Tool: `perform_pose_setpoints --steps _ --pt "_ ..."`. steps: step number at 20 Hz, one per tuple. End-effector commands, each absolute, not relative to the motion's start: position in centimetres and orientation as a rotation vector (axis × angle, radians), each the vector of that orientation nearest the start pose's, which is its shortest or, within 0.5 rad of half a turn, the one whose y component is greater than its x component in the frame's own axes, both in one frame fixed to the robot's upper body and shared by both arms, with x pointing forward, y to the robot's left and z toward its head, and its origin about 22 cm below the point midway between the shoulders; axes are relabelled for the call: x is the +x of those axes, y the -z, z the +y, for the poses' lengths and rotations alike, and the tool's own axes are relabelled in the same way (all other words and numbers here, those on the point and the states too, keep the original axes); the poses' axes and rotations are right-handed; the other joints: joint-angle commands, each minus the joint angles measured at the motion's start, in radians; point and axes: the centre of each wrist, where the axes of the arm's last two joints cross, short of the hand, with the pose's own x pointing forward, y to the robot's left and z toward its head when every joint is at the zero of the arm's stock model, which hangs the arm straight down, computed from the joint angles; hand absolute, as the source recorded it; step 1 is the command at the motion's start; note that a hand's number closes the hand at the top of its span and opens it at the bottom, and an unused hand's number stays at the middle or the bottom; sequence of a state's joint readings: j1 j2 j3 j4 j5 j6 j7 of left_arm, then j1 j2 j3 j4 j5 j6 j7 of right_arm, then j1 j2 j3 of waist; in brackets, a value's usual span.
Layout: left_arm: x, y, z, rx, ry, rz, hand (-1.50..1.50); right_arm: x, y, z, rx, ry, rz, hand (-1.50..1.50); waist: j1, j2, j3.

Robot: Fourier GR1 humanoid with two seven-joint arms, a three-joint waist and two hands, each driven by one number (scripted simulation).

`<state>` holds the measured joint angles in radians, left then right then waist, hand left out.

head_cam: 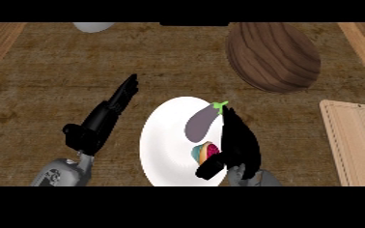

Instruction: Pick the cupcake from the plate and place it in the bowl

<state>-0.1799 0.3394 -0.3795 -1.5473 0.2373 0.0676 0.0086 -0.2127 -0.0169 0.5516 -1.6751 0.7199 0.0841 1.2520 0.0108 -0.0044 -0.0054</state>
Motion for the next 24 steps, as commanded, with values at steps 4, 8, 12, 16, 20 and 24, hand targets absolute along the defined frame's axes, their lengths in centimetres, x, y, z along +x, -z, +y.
perform_pose_setpoints --steps 4,8,12,16,20,24 --pt "26.1 -4.2 20.8 -0.179 0.403 -1.580 0.00 23.4 -5.8 -7.3 -0.833 -0.683 -0.550 -1.50 -0.002 -0.007 0.001" --pt "26.9 -4.0 20.5 -0.158 0.380 -1.602 0.00 22.6 -5.5 -7.6 -0.854 -0.659 -0.550 -1.50 -0.019 -0.004 0.001" --pt "26.2 -3.5 20.1 -0.179 0.365 -1.583 0.00 22.1 -3.9 -7.8 -0.861 -0.669 -0.488 -1.50 -0.012 -0.001 0.002" --pt "26.9 -3.4 20.7 -0.163 0.393 -1.590 0.00 22.5 -3.5 -8.0 -0.830 -0.640 -0.471 -1.50 -0.006 0.005 0.003" --pt "26.1 -3.2 19.9 -0.164 0.379 -1.584 0.00 21.6 -3.1 -7.9 -0.825 -0.629 -0.475 -1.50 -0.006 0.002 0.003" --pt "25.7 -2.3 20.0 -0.187 0.352 -1.581 0.00 22.6 -3.6 -8.0 -0.822 -0.616 -0.482 -1.50 -0.003 0.004 0.004"
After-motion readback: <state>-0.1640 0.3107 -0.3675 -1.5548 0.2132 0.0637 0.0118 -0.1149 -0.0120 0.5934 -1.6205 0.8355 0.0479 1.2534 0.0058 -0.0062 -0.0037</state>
